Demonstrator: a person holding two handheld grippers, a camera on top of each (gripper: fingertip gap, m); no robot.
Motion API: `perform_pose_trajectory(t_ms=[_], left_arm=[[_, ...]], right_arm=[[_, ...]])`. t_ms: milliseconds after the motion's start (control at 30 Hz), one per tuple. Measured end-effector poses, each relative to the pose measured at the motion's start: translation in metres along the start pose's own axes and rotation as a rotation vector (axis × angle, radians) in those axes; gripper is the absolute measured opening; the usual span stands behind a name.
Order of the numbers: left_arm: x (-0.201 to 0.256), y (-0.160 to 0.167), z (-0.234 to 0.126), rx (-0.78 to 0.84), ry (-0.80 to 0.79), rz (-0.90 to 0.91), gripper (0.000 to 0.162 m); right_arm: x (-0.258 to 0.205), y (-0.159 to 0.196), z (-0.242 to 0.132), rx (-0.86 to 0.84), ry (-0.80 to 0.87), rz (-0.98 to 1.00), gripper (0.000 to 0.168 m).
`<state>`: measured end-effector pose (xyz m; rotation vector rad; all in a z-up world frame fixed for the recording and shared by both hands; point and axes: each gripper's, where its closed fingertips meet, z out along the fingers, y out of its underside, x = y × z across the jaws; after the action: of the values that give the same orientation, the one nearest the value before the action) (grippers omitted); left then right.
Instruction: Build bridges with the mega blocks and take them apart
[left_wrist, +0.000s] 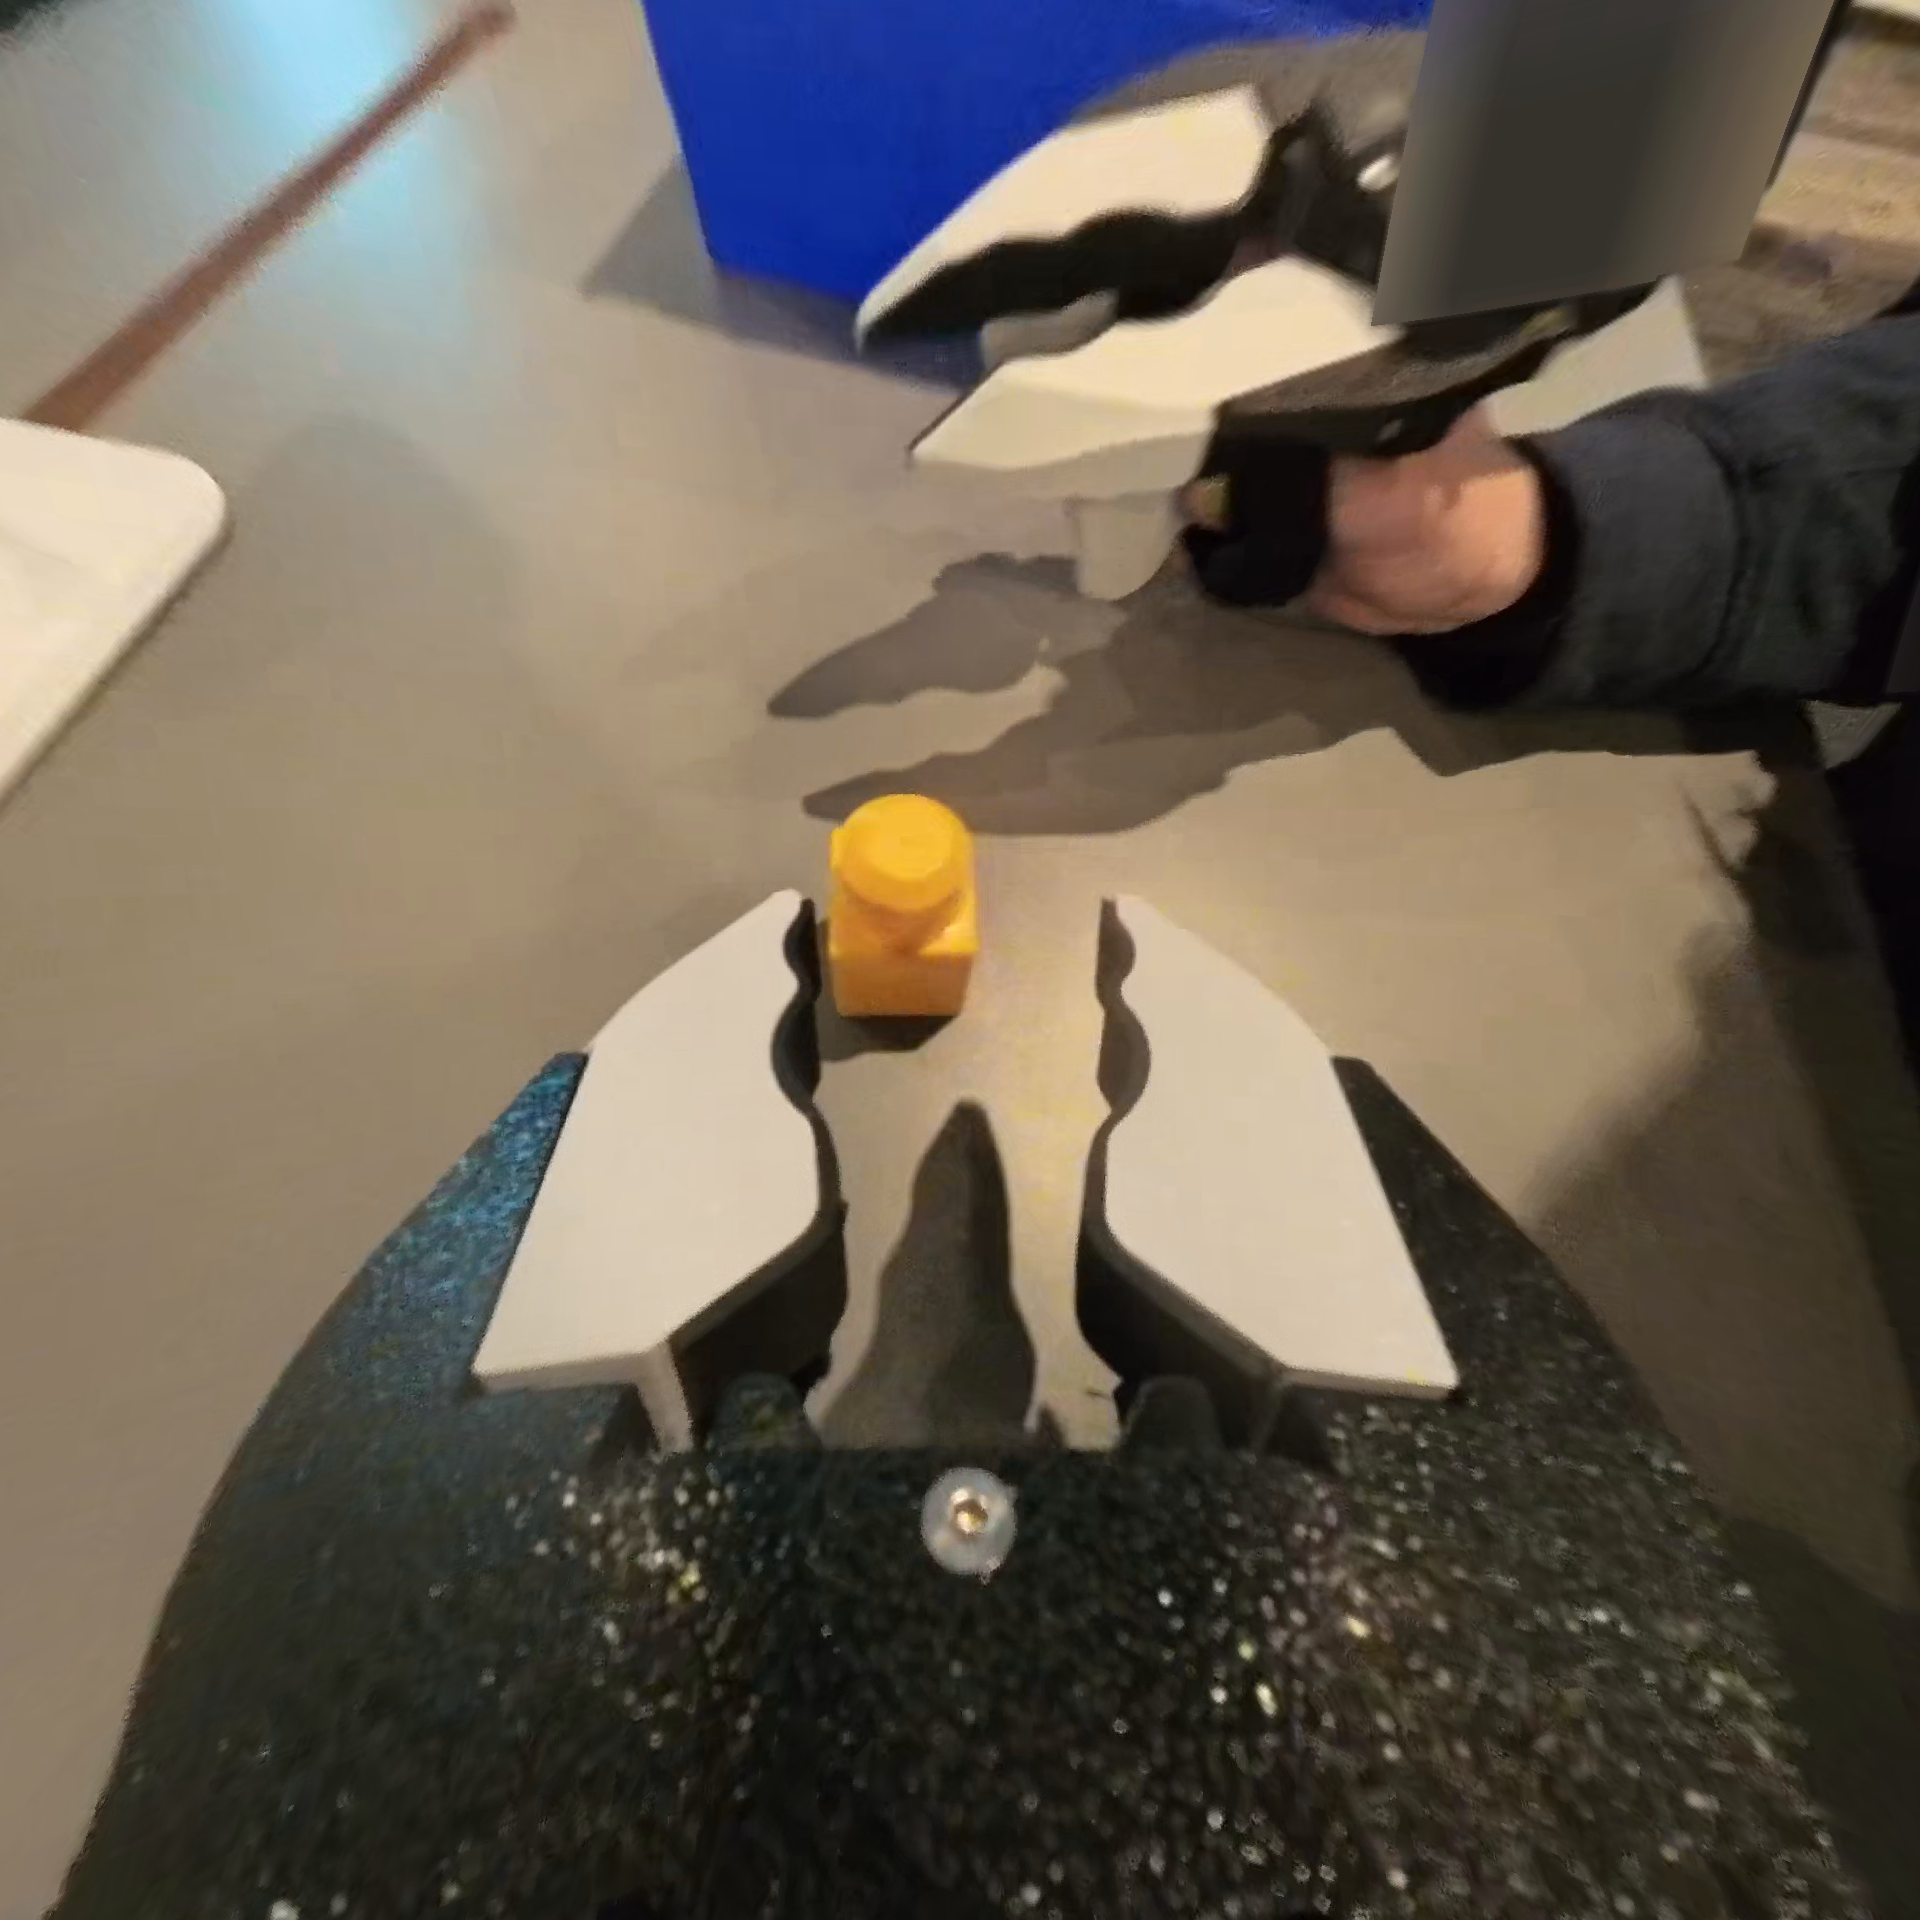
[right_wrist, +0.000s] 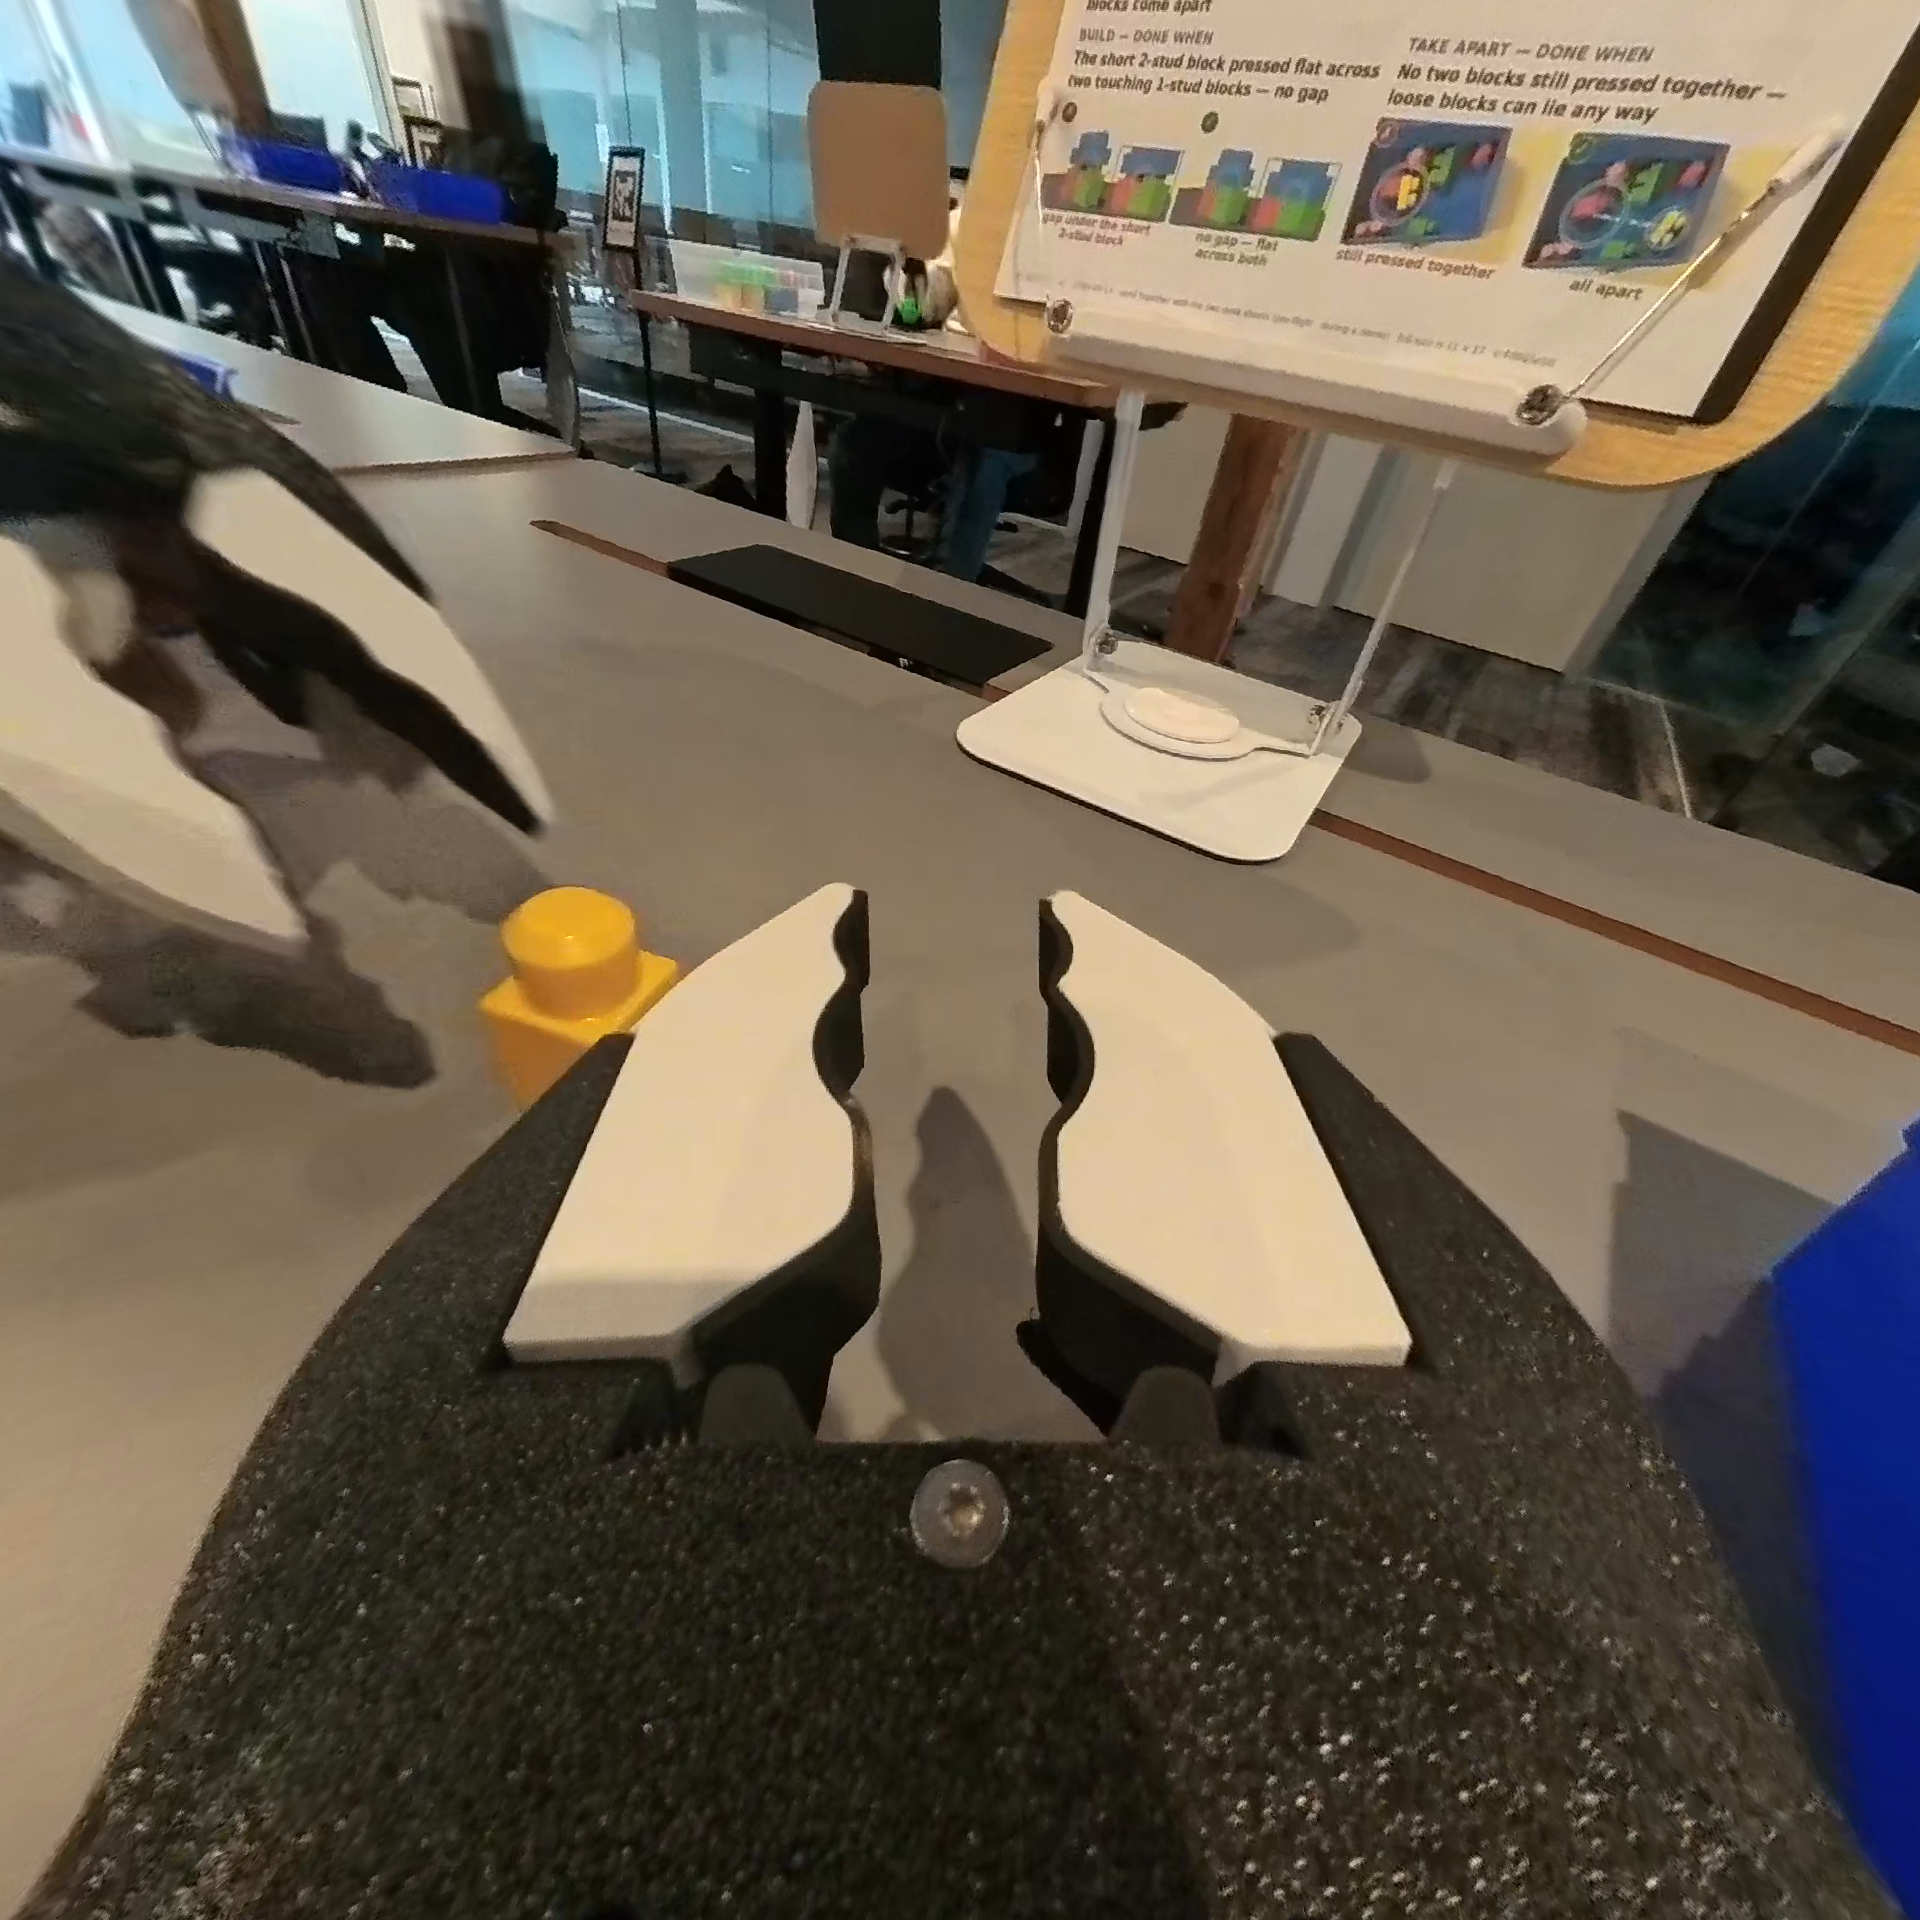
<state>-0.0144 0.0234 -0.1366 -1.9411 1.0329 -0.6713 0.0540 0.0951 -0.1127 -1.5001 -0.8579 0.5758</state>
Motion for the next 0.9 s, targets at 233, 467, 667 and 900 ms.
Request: perform_pose_trajectory(t_ms=[233, 467, 667, 900], left_arm=[[0.037, -0.005, -0.114, 0.06, -0.249, 0.047, 0.055], [0.014, 0.058, -0.271, -0.04, -0.692, -0.095, 0.051], [-0.033, 0.129, -0.348, -0.154, -0.819, -0.369, 0.048], [-0.089, 0.179, -0.356, -0.265, -0.758, -0.863, 0.045]], right_arm=[[0.002, 0.003, 0.002, -0.006, -0.002, 0.026, 0.031], [0.001, 0.007, 0.002, -0.02, 0.008, 0.01, 0.03], [0.003, 0.01, 0.002, -0.032, 0.028, -0.003, 0.03], [0.004, 0.011, 0.004, -0.046, 0.056, -0.054, 0.03]])
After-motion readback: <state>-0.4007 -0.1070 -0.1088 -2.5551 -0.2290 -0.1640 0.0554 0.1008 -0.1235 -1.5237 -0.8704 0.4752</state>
